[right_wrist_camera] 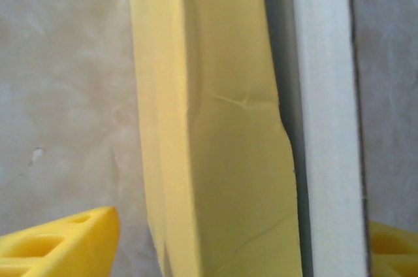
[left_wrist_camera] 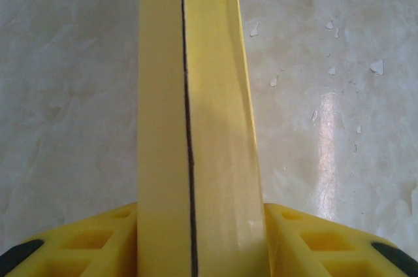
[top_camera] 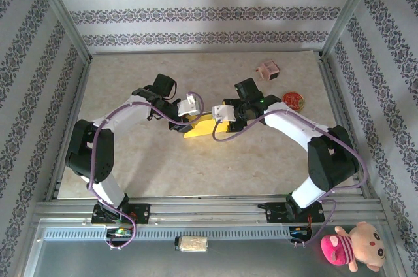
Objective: Fold the paper box
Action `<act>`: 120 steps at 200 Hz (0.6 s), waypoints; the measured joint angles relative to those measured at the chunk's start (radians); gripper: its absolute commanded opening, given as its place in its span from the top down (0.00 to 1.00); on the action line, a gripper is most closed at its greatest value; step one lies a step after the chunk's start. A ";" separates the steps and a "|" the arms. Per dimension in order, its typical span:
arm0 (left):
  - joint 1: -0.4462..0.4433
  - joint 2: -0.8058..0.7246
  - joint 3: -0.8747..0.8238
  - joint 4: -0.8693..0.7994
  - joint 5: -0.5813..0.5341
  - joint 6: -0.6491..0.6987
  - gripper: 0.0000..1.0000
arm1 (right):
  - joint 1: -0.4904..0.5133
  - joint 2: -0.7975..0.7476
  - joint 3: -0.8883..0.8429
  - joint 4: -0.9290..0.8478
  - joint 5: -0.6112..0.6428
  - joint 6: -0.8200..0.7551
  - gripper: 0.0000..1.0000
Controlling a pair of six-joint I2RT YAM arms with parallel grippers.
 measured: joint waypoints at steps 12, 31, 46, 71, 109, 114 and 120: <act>0.000 0.005 0.000 0.000 0.000 0.000 0.53 | 0.000 0.000 -0.015 0.035 0.012 -0.015 0.38; 0.000 0.006 0.000 0.001 0.003 -0.001 0.54 | 0.000 -0.001 -0.027 0.084 0.024 -0.023 0.39; 0.000 0.006 0.000 0.002 0.003 -0.001 0.53 | 0.000 -0.002 -0.037 0.115 0.030 -0.023 0.42; 0.001 0.006 0.000 0.006 0.004 -0.002 0.53 | 0.000 -0.002 -0.047 0.142 0.032 -0.023 0.44; 0.002 0.006 0.000 0.026 0.021 -0.015 0.47 | 0.000 -0.003 -0.051 0.150 0.031 -0.016 0.44; 0.002 0.006 0.000 0.031 0.024 -0.020 0.40 | 0.000 -0.003 -0.051 0.150 0.031 -0.013 0.44; 0.002 0.004 -0.002 0.041 0.026 -0.025 0.31 | 0.000 -0.003 -0.050 0.150 0.031 -0.007 0.44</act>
